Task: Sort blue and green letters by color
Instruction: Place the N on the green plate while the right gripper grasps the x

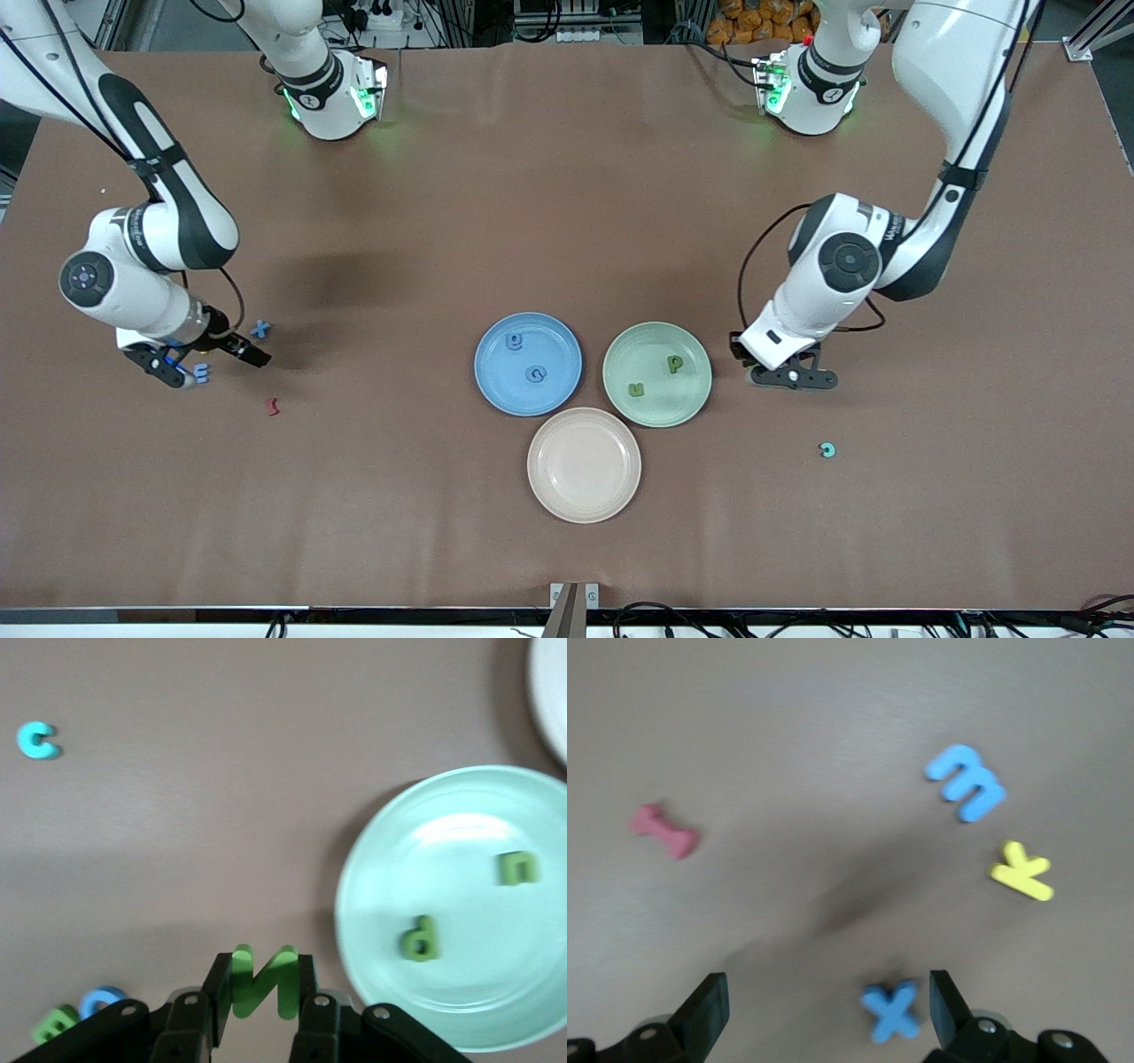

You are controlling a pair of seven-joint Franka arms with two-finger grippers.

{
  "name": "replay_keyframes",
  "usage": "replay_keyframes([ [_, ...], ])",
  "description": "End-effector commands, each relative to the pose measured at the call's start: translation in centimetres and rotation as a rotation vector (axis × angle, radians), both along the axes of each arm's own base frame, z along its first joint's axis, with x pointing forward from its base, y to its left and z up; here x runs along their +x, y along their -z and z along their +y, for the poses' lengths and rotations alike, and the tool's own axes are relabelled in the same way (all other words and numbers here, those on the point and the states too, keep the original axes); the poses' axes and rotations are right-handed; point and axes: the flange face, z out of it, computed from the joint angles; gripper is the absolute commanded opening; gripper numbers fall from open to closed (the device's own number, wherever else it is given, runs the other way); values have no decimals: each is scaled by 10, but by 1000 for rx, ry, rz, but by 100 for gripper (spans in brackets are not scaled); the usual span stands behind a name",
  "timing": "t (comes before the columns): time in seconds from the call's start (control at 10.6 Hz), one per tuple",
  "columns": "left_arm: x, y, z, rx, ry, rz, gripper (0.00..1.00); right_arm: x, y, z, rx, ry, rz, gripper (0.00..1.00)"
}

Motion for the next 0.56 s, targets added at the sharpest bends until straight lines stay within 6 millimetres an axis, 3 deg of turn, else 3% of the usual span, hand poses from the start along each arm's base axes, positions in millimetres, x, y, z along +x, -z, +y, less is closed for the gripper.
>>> replay_keyframes([
  [0.0, 2, -7, -53, -44, -125, 22, 2, -31, 17, -10, 22, 34, -24, 100],
  [0.28, -2, -1, -99, -63, -229, 21, 2, -33, 28, 1, 35, 22, 5, 100],
  [0.38, 2, 3, -104, -74, -284, 26, 9, -37, 31, 1, 36, 12, 19, 100],
  [0.47, 3, 3, -109, -85, -305, 29, 55, -39, 34, 3, 38, 0, 27, 100],
])
